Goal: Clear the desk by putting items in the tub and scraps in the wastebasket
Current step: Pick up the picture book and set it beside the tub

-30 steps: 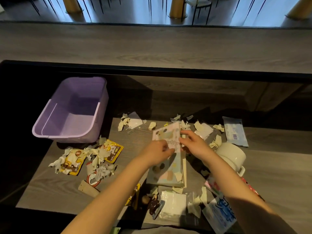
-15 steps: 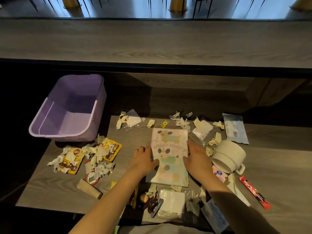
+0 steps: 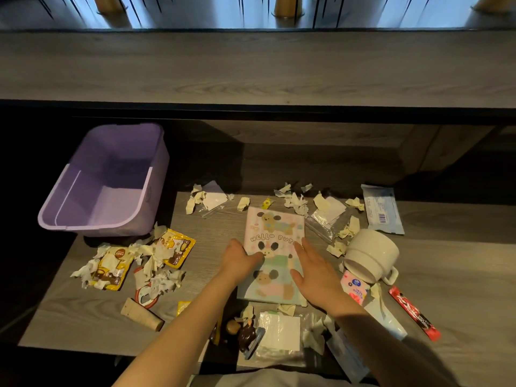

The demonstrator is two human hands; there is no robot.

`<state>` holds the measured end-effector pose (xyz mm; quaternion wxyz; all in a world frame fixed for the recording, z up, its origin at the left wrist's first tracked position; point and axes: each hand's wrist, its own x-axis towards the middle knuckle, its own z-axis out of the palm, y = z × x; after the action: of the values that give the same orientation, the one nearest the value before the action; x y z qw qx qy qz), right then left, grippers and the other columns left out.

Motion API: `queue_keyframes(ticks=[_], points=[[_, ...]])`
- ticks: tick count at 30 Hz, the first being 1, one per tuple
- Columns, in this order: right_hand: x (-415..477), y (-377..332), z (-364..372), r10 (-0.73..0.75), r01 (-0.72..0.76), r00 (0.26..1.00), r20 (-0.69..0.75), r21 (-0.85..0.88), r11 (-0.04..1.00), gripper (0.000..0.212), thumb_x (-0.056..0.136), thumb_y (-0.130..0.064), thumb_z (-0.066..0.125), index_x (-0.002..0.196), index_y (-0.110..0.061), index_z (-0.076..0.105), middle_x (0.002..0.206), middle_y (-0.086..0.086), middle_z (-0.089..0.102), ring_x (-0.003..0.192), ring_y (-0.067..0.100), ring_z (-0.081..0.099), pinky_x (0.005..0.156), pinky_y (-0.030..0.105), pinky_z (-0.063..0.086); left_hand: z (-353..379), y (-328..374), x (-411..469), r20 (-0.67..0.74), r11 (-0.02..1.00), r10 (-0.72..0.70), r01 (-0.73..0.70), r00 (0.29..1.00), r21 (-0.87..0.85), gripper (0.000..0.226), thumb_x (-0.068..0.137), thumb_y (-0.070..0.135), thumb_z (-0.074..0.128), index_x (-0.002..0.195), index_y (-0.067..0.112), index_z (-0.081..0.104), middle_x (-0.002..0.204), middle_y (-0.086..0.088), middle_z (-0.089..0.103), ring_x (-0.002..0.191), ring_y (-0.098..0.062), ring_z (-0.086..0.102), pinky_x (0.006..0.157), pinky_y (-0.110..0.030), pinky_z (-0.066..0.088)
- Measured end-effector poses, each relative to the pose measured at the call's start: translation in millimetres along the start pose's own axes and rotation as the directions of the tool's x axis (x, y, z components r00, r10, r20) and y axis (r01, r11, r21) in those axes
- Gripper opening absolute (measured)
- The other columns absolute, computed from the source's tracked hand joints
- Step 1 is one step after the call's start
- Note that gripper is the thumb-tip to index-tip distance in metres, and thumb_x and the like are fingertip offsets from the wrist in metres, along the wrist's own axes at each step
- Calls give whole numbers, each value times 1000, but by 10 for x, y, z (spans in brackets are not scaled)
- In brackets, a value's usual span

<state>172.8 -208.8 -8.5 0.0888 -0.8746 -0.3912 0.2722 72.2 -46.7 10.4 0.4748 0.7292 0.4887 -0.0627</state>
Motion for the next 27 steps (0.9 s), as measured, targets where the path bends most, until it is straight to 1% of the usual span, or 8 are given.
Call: queue_keyframes(ticks=[3, 7, 13, 19, 21, 23, 25, 27], points=[[-6, 46, -15, -18, 18, 1000, -12, 57, 998, 66, 97, -38, 38, 151, -24, 1, 160, -2, -5, 146, 17, 11, 116, 37, 19, 39, 41, -70, -39, 987, 54, -59, 998, -149, 37, 81, 18, 68, 96, 7, 36, 94, -4, 50, 83, -17, 52, 51, -20, 36], [-13, 67, -13, -18, 21, 999, -29, 117, 993, 68, 96, -36, 40, 151, -23, 3, 160, -1, -1, 146, 18, 12, 117, 38, 20, 101, 129, -153, -83, 953, 71, -92, 994, -289, 35, 84, 14, 66, 96, 7, 34, 86, 0, 48, 78, -12, 51, 52, -15, 38], [-8, 107, -76, -44, 58, 996, -74, 209, 976, 65, 95, -35, 47, 150, -23, 16, 159, 2, 12, 142, 23, 23, 115, 39, 27, 91, 199, -252, -122, 926, 77, -116, 990, -360, 33, 85, 10, 64, 98, 13, 34, 107, -9, 56, 98, -23, 61, 75, -35, 56], [-57, 37, -220, -34, 101, 985, -171, 395, 913, 71, 91, -39, 54, 149, -26, 14, 154, 0, 25, 137, 20, 32, 108, 43, 37, -113, 93, -507, -106, 813, 45, -99, 993, -574, 30, 89, 9, 58, 104, 16, 33, 105, -9, 58, 87, -26, 64, 57, -34, 57], [-82, -30, -284, 6, 60, 993, -116, 557, 829, 78, 89, -40, 58, 150, -27, 10, 150, -2, 32, 127, 21, 44, 97, 40, 45, -177, 28, -609, -129, 805, 51, -117, 990, -581, 30, 89, 9, 58, 107, 14, 34, 100, -6, 59, 81, -22, 64, 53, -30, 56], [-136, -147, -378, 10, -17, 1000, 15, 720, 694, 75, 90, -33, 60, 149, -25, 14, 139, -5, 40, 115, 18, 51, 83, 31, 49, -245, -57, -693, -168, 820, 47, -134, 985, -556, 29, 89, 10, 58, 108, 13, 36, 98, -4, 59, 80, -20, 64, 59, -33, 56], [-135, -242, -415, -39, -60, 993, 108, 779, 624, 58, 90, -28, 60, 142, -20, 33, 133, -3, 51, 110, 17, 56, 86, 34, 52, -302, -138, -773, -186, 818, 33, -133, 982, -559, 29, 89, 11, 59, 108, 14, 38, 101, -6, 60, 84, -24, 64, 67, -39, 57], [-143, -352, -412, -68, -69, 988, 139, 787, 613, 37, 90, -26, 60, 124, -19, 48, 126, 5, 59, 112, 22, 57, 95, 42, 50, -320, -207, -873, -200, 805, 17, -132, 980, -578, 27, 90, 8, 58, 107, 13, 38, 99, -5, 61, 81, -20, 64, 63, -32, 58]])
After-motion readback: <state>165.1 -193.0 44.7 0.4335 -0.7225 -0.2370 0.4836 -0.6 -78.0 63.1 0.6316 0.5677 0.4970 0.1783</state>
